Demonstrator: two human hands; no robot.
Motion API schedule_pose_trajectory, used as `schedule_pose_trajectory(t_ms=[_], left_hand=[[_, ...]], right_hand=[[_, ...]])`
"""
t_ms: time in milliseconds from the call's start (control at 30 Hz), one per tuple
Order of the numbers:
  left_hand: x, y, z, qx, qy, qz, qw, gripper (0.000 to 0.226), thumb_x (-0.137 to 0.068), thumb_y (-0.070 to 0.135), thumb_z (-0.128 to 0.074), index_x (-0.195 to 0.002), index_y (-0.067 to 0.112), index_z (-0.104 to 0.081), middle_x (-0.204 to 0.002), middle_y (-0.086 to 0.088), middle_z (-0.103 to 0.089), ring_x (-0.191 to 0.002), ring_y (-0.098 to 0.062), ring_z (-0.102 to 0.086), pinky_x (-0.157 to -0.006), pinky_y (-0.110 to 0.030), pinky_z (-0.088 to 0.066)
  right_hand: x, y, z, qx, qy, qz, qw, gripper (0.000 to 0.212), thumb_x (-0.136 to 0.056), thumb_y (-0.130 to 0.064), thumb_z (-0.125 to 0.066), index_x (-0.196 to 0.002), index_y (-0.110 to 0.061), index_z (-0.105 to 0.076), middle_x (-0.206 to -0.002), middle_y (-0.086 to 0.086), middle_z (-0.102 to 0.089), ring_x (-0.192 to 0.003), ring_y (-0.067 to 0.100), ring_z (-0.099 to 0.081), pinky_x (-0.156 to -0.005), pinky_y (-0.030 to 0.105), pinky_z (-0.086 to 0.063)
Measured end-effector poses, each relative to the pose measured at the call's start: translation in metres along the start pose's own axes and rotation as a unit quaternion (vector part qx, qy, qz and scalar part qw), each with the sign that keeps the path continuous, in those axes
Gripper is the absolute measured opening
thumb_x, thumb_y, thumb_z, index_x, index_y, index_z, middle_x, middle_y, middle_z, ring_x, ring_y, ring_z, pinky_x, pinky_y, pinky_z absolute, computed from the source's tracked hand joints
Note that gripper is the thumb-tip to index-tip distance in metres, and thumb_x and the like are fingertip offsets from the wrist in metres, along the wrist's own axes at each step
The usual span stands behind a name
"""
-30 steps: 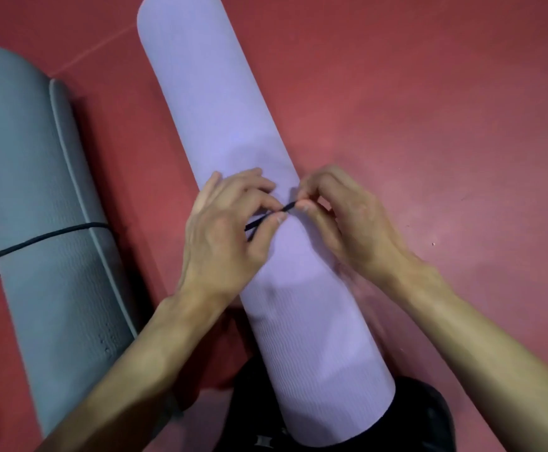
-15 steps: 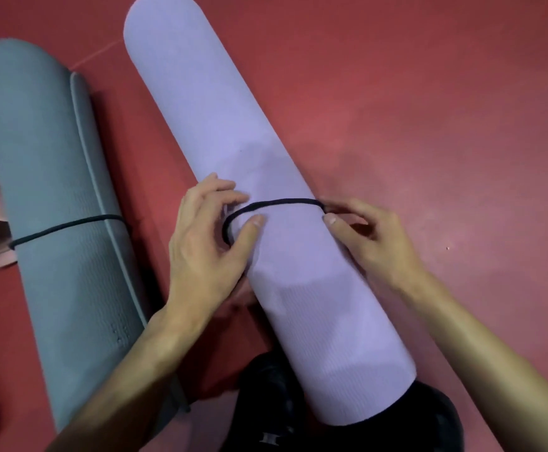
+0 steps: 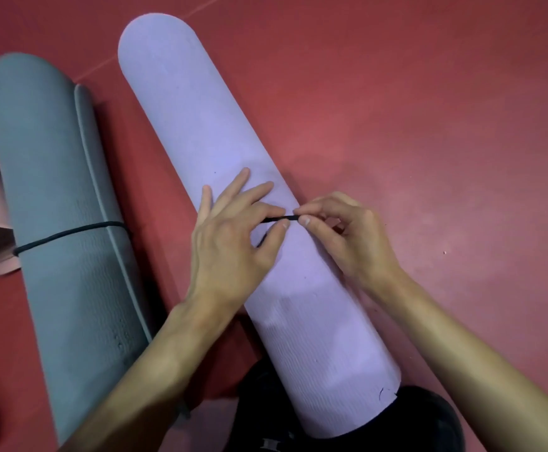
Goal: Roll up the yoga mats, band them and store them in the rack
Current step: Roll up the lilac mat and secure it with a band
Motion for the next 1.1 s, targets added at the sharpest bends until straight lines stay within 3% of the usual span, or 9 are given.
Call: schedule_pose_trajectory(t_ms=[100,200,367,533,633,833,900,967,1100], left_hand=[[-0.004,0.005,0.001,-0.006,0.023,0.010,1.000,0.012,-0.097,0.030,-0.066,-0.095,0.025,-0.077,-0.125,0.012,-0.071,-0.148,-0.012,-0.043,-0.127,-0.058,-0.015],[-0.016,-0.005,0.005,-0.007,0.048,0.022,0.999,0.008,-0.099,0.023,-0.064,-0.095,0.023,-0.071,-0.122,0.013,-0.068,-0.150,-0.014,-0.039,-0.128,-0.057,-0.002],[-0.032,-0.027,0.017,0.040,0.100,0.055,0.993,0.007,-0.097,0.015,-0.063,-0.099,0.014,-0.069,-0.131,0.002,-0.064,-0.147,-0.019,-0.043,-0.117,-0.052,-0.037],[-0.011,-0.023,0.007,0.056,0.067,0.077,0.993,0.019,-0.098,0.030,-0.064,-0.111,0.016,-0.065,-0.146,0.006,-0.055,-0.153,-0.010,-0.032,-0.117,-0.047,-0.039],[-0.003,-0.017,-0.001,0.080,0.074,0.089,0.990,0.043,-0.094,0.043,-0.071,-0.125,0.015,-0.062,-0.154,0.005,-0.047,-0.156,-0.010,-0.025,-0.119,-0.049,-0.037],[0.023,-0.022,0.016,0.071,0.113,0.078,0.988,0.037,-0.095,0.038,-0.067,-0.124,0.016,-0.070,-0.152,-0.004,-0.047,-0.156,-0.022,-0.028,-0.124,-0.057,-0.026],[0.020,-0.016,0.026,0.020,0.102,0.029,0.994,0.035,-0.096,0.037,-0.066,-0.123,0.015,-0.073,-0.148,-0.006,-0.053,-0.154,-0.023,-0.033,-0.127,-0.058,-0.016],[0.006,-0.009,0.028,-0.017,0.051,-0.014,0.998,0.035,-0.096,0.037,-0.064,-0.122,0.016,-0.073,-0.144,-0.004,-0.058,-0.152,-0.022,-0.036,-0.128,-0.056,-0.011],[-0.018,-0.010,0.028,-0.085,-0.053,0.012,0.995,0.030,-0.091,0.043,-0.061,-0.112,0.028,-0.076,-0.134,0.011,-0.065,-0.147,-0.009,-0.041,-0.129,-0.053,-0.002]], right_hand=[[-0.005,-0.005,-0.006,0.110,0.024,0.031,0.993,0.013,-0.101,-0.029,-0.060,-0.103,-0.029,-0.072,-0.104,-0.017,-0.066,-0.096,0.008,-0.059,-0.081,0.042,-0.052],[-0.024,-0.020,-0.011,0.100,0.032,0.067,0.992,0.013,-0.102,-0.021,-0.055,-0.104,-0.019,-0.067,-0.109,-0.010,-0.063,-0.102,0.015,-0.060,-0.088,0.045,-0.051],[-0.068,-0.040,-0.026,0.066,0.027,0.114,0.991,0.010,-0.099,-0.010,-0.057,-0.102,-0.012,-0.067,-0.108,-0.003,-0.064,-0.098,0.015,-0.062,-0.088,0.041,-0.051],[-0.043,-0.001,-0.027,-0.110,0.013,-0.079,0.991,0.038,-0.099,-0.025,-0.069,-0.135,-0.021,-0.059,-0.133,-0.009,-0.064,-0.125,0.000,-0.060,-0.110,0.033,-0.050],[-0.025,0.007,-0.026,-0.148,-0.015,-0.181,0.972,0.050,-0.099,-0.029,-0.071,-0.145,-0.022,-0.052,-0.141,-0.014,-0.059,-0.125,-0.011,-0.055,-0.110,0.020,-0.046],[0.020,-0.027,-0.037,-0.134,0.002,-0.125,0.983,0.041,-0.100,-0.022,-0.065,-0.140,-0.024,-0.057,-0.133,-0.016,-0.065,-0.124,-0.002,-0.060,-0.106,0.023,-0.047],[0.017,-0.030,-0.031,-0.160,0.008,-0.129,0.979,0.041,-0.102,-0.013,-0.062,-0.142,-0.021,-0.057,-0.135,-0.015,-0.065,-0.123,-0.004,-0.061,-0.104,0.018,-0.046],[0.011,-0.032,-0.022,-0.184,0.006,-0.124,0.975,0.041,-0.101,-0.004,-0.060,-0.138,-0.022,-0.058,-0.134,-0.010,-0.067,-0.117,0.002,-0.067,-0.103,0.027,-0.052],[0.001,-0.037,-0.021,-0.244,-0.032,-0.111,0.963,0.040,-0.098,0.006,-0.063,-0.128,-0.020,-0.063,-0.115,-0.004,-0.077,-0.102,0.018,-0.075,-0.093,0.040,-0.061]])
Point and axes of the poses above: each hand's wrist, its own x-axis away from the middle knuckle, its own z-axis out of the back of the hand, y = z × x, the point moved 4 cm from there along -x, towards the middle knuckle
